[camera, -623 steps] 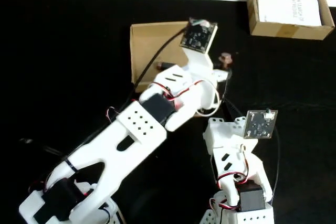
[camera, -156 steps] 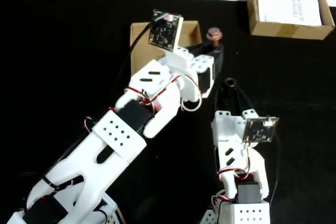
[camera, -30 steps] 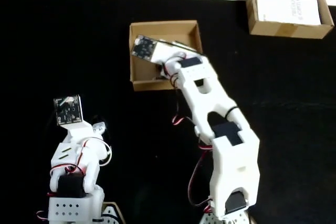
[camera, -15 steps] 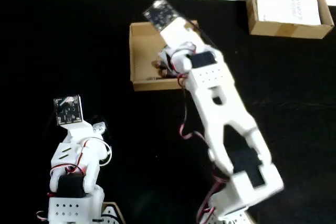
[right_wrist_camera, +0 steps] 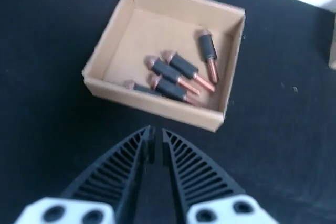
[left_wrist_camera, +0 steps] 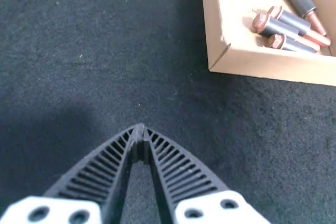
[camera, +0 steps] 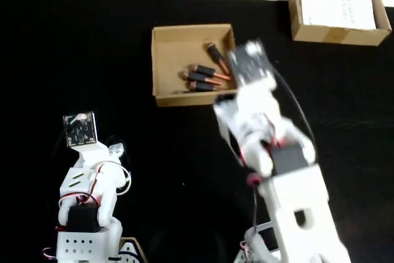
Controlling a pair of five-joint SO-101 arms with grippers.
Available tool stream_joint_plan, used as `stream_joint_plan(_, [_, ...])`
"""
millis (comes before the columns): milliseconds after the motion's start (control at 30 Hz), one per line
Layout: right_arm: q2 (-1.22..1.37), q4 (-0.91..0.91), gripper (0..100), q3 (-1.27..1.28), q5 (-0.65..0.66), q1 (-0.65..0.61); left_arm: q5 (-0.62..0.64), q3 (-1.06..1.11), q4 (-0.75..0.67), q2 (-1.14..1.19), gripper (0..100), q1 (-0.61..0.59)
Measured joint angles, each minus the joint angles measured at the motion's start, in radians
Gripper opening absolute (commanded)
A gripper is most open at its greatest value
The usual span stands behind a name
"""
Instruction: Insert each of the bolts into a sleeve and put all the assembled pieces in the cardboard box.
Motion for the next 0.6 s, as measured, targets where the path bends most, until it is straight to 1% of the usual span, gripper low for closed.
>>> stream_joint_plan(167, [-0.313, 0.000, 0.7, 0.298, 0.000, 0.026, 0.000, 0.000, 0.000, 0.000, 2, 0.000])
stream_joint_plan(233, [-0.422, -0.038, 0.7, 0.414, 0.000, 0.057, 0.000, 0.000, 0.005, 0.000, 2, 0.000])
stream_joint_plan(467, [-0.756, -0.267, 0.7, 0.827, 0.000, 0.287, 0.000, 0.000, 0.040, 0.000, 2, 0.000])
stream_joint_plan(567, [-0.850, -0.308, 0.7, 0.862, -0.002, 0.384, 0.000, 0.000, 0.075, 0.000, 2, 0.000])
stream_joint_plan(600, [-0.845, -0.308, 0.7, 0.864, -0.003, 0.404, 0.000, 0.000, 0.087, 0.000, 2, 0.000])
